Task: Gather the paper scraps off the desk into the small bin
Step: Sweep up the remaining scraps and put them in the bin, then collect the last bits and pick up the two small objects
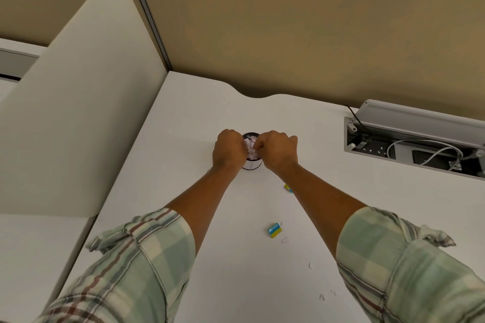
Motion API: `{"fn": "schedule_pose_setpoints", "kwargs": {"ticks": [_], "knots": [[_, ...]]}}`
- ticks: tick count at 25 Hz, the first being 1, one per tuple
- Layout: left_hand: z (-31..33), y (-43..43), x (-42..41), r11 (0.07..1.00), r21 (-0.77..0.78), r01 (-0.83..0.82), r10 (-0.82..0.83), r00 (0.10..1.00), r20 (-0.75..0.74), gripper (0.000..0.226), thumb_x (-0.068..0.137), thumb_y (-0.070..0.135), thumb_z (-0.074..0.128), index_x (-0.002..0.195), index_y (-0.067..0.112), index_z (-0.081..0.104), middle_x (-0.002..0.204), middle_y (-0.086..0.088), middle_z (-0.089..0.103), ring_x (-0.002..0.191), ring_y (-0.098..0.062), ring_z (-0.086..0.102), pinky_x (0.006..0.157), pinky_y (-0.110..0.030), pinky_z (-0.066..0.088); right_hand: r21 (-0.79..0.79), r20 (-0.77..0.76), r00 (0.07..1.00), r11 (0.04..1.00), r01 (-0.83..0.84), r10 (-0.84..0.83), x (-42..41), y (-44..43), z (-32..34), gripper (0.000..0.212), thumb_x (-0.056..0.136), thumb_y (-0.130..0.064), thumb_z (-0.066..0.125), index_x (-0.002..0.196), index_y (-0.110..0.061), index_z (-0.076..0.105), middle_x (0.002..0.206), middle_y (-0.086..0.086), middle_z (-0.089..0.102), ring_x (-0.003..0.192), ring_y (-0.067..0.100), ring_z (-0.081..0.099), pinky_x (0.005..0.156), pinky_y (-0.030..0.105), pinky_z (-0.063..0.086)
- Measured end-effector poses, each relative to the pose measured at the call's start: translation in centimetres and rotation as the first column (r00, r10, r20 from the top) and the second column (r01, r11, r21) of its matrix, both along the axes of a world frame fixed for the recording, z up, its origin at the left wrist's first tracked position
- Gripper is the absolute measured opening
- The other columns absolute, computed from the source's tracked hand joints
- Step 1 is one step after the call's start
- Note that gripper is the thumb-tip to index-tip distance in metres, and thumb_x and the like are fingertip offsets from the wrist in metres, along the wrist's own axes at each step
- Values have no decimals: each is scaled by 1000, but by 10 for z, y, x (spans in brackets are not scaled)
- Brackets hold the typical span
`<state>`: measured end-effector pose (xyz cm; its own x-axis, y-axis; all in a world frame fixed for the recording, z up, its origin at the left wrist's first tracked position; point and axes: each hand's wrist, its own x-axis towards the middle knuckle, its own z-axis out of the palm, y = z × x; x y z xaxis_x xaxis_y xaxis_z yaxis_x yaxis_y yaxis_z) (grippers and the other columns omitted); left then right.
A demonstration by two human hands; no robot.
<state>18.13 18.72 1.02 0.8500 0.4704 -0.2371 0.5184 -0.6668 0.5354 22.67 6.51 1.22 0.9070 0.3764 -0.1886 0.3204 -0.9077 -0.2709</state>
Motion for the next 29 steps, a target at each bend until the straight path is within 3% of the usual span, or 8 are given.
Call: {"fn": "schedule_pose_setpoints", "kwargs": {"ticks": [2, 6, 9, 14, 18, 23, 26, 29], "knots": [[8, -1, -8, 1000, -10, -11, 12, 999, 42, 14, 89, 11, 67, 93, 5, 79, 94, -11, 76, 85, -25, 72, 75, -38, 63, 300, -136, 987, 947, 118, -80, -3, -12, 10, 18, 82, -9, 72, 81, -26, 77, 86, -10, 76, 83, 15, 68, 82, 36, 52], [20, -6, -26, 994, -59, -88, 97, 982, 164, 9, 83, 7, 71, 82, 9, 79, 88, -6, 75, 82, -21, 69, 67, -29, 56, 700, -421, 895, 574, 425, -149, -14, -36, 29, 15, 73, -1, 85, 79, -12, 77, 76, -4, 76, 71, 6, 71, 68, 23, 59], [23, -8, -40, 985, -120, -124, 151, 956, 252, 7, 85, 12, 72, 81, 10, 77, 92, -6, 72, 88, -20, 66, 72, -27, 49, 675, -628, 754, 346, 652, -194, -24, -58, 36, 13, 76, -11, 85, 85, -16, 78, 75, -7, 77, 64, 4, 67, 59, 19, 53], [19, -32, -77, 984, -164, -75, 132, 921, 366, 9, 86, 11, 68, 89, 9, 77, 89, -6, 73, 85, -18, 65, 77, -24, 49, 595, -738, 640, 239, 767, -215, -53, -110, 30, 18, 76, -12, 86, 91, -13, 75, 80, 1, 74, 67, 15, 63, 64, 29, 53], [-2, -68, -118, 984, -179, 17, 37, 956, 292, 8, 87, 9, 69, 89, 8, 77, 87, -3, 75, 80, -13, 66, 76, -22, 51, 543, -728, 627, 324, 774, -277, -93, -156, 8, 14, 76, -5, 84, 85, -10, 74, 70, 2, 73, 63, 16, 64, 61, 28, 56], [-31, -116, -164, 971, -204, 125, -97, 985, 145, 9, 89, 11, 68, 89, 11, 77, 91, -2, 74, 84, -13, 67, 75, -16, 47, 426, -625, 702, 604, 673, -341, -144, -201, -29, 9, 81, -4, 77, 84, -12, 77, 76, 3, 74, 74, 21, 67, 69, 32, 56], [-45, -138, -185, 965, -134, 224, -218, 974, 59, 15, 93, 16, 64, 96, 9, 76, 96, -8, 69, 90, -22, 66, 76, -23, 48, 271, -432, 871, 888, 372, -234, -171, -213, -48, 26, 92, -8, 64, 115, -12, 75, 119, 4, 73, 114, 21, 65, 99, 26, 47], [-55, -144, -200, 968, -86, 235, -237, 971, -13, 22, 98, 21, 60, 110, 9, 73, 108, -9, 66, 101, -22, 65, 87, -26, 52, 174, -360, 933, 984, 48, 18, -186, -202, -58, 50, 103, -11, 45, 153, -15, 42, 160, 2, 40, 147, 19, 37, 122, 25, 21]]}}
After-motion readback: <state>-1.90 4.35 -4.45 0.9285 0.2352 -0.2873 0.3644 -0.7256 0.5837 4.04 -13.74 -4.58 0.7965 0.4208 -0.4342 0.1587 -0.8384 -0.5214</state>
